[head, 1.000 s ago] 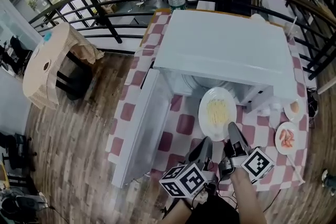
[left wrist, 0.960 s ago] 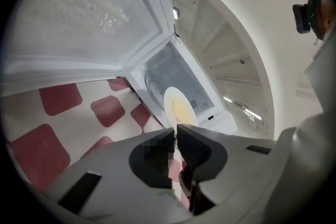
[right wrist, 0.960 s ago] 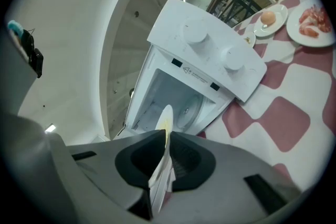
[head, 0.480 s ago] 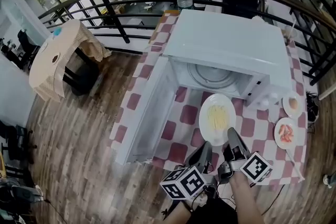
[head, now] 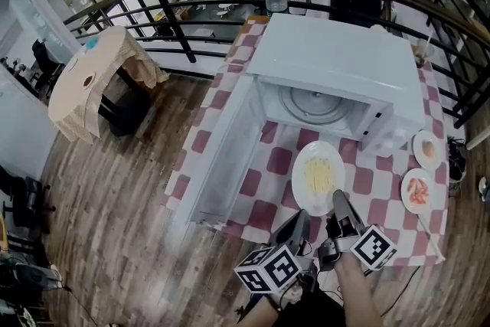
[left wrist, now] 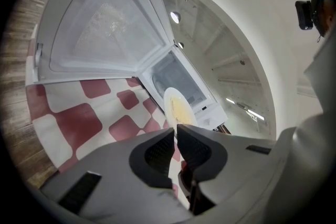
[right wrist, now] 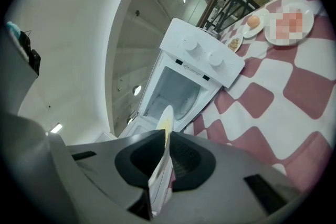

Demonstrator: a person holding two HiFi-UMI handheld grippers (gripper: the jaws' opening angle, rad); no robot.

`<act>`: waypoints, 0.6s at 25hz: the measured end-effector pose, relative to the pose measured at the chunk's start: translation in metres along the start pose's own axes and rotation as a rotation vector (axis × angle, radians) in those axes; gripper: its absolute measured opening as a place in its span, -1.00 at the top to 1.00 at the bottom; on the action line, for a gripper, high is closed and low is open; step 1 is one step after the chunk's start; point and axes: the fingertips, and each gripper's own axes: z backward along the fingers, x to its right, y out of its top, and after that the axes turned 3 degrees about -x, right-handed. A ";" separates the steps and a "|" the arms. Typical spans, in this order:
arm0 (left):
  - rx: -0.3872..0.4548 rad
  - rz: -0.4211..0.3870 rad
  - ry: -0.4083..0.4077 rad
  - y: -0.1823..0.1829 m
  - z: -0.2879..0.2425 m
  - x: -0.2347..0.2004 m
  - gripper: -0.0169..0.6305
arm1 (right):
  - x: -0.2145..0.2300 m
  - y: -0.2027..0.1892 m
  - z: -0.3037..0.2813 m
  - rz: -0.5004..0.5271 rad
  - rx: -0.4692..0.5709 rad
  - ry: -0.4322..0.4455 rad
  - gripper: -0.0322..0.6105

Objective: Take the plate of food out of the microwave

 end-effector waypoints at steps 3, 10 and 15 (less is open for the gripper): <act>0.004 0.000 0.002 -0.003 0.006 0.000 0.80 | -0.003 -0.003 0.005 0.010 -0.005 0.007 0.82; 0.006 0.003 0.008 -0.014 0.016 0.001 0.80 | -0.002 -0.010 0.018 -0.001 -0.009 0.003 0.81; 0.006 0.001 0.012 -0.021 0.024 0.002 0.80 | -0.004 -0.015 0.026 0.002 -0.015 0.015 0.81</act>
